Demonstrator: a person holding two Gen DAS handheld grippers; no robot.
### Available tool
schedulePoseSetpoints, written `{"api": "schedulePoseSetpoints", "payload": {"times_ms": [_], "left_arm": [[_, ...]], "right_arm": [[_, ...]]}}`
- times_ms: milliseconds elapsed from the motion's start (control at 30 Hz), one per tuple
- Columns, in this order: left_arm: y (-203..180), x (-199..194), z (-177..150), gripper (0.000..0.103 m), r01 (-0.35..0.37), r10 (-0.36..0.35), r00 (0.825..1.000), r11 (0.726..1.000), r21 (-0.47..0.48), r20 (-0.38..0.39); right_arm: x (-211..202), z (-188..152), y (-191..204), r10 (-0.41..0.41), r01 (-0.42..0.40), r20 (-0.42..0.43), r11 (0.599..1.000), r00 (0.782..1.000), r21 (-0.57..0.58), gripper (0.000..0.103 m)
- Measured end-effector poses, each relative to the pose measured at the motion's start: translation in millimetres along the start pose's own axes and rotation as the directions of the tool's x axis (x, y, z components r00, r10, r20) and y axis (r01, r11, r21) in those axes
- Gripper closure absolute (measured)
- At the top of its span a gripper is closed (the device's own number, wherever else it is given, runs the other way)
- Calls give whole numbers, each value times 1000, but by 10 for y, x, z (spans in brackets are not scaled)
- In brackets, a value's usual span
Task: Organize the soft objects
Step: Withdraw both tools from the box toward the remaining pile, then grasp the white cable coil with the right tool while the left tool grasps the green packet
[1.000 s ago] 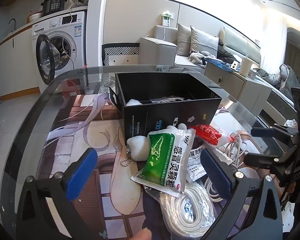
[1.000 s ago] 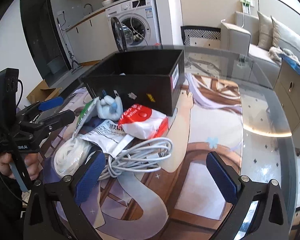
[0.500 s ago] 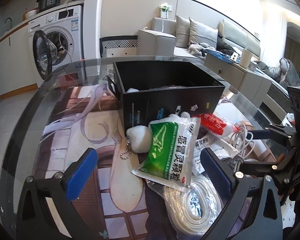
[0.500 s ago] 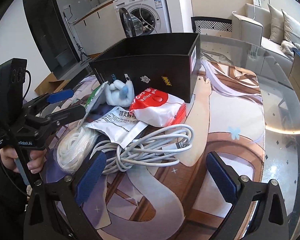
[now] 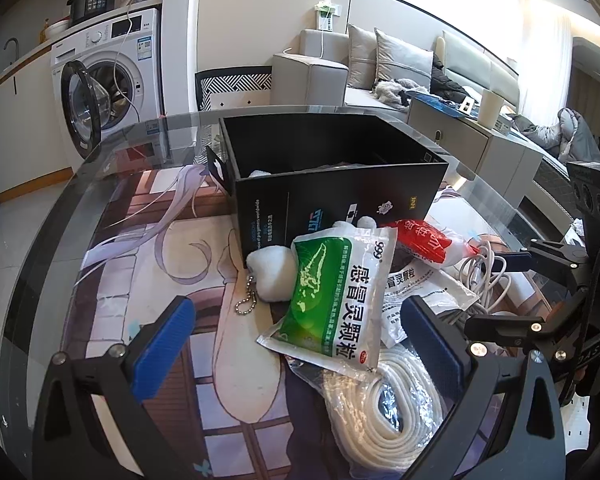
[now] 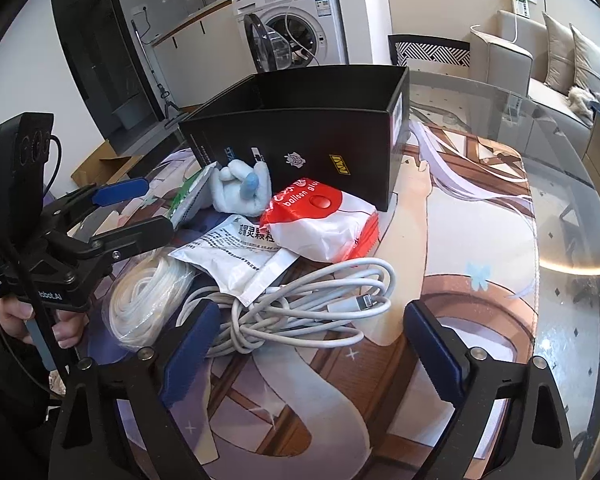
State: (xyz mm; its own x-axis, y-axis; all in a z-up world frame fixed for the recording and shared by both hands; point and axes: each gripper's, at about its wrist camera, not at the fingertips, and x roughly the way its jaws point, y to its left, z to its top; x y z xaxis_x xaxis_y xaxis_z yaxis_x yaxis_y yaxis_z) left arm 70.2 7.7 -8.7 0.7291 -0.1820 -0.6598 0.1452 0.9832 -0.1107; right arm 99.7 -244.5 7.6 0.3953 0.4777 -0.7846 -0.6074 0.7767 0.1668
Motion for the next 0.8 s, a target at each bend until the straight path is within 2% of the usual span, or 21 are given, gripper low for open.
{"api": "schedulePoseSetpoints", "payload": {"times_ms": [100, 167, 267, 400, 433, 500, 567, 800], "left_arm": [[-20, 7, -2, 0, 1, -1, 1000, 1000, 9, -4], [-32, 10, 1, 0, 3, -2, 1000, 1000, 15, -5], [-39, 14, 3, 0, 7, -7, 1000, 1000, 21, -6], [-40, 15, 4, 0, 14, -14, 1000, 1000, 22, -9], [-37, 18, 6, 0, 14, -14, 1000, 1000, 22, -9], [-36, 18, 5, 0, 14, -14, 1000, 1000, 22, -10], [-38, 20, 6, 0, 13, -13, 1000, 1000, 23, -9], [-57, 45, 6, 0, 13, -12, 1000, 999, 37, -18]], "right_arm": [[18, 16, 13, 10, -10, 3, 1000, 1000, -6, 12], [25, 29, 19, 11, -11, 8, 1000, 1000, -12, 20], [7, 30, 0, 23, -23, 19, 1000, 1000, -8, 26], [-48, -13, -55, 42, -42, 30, 999, 999, 3, 29], [-67, -26, -69, 47, -47, 34, 999, 998, 6, 32], [-96, -39, -106, 86, -87, 44, 996, 995, 24, 45], [-126, -46, -112, 61, -62, 50, 998, 997, 22, 46], [-238, -83, -175, 61, -62, 69, 998, 996, 22, 46]]}}
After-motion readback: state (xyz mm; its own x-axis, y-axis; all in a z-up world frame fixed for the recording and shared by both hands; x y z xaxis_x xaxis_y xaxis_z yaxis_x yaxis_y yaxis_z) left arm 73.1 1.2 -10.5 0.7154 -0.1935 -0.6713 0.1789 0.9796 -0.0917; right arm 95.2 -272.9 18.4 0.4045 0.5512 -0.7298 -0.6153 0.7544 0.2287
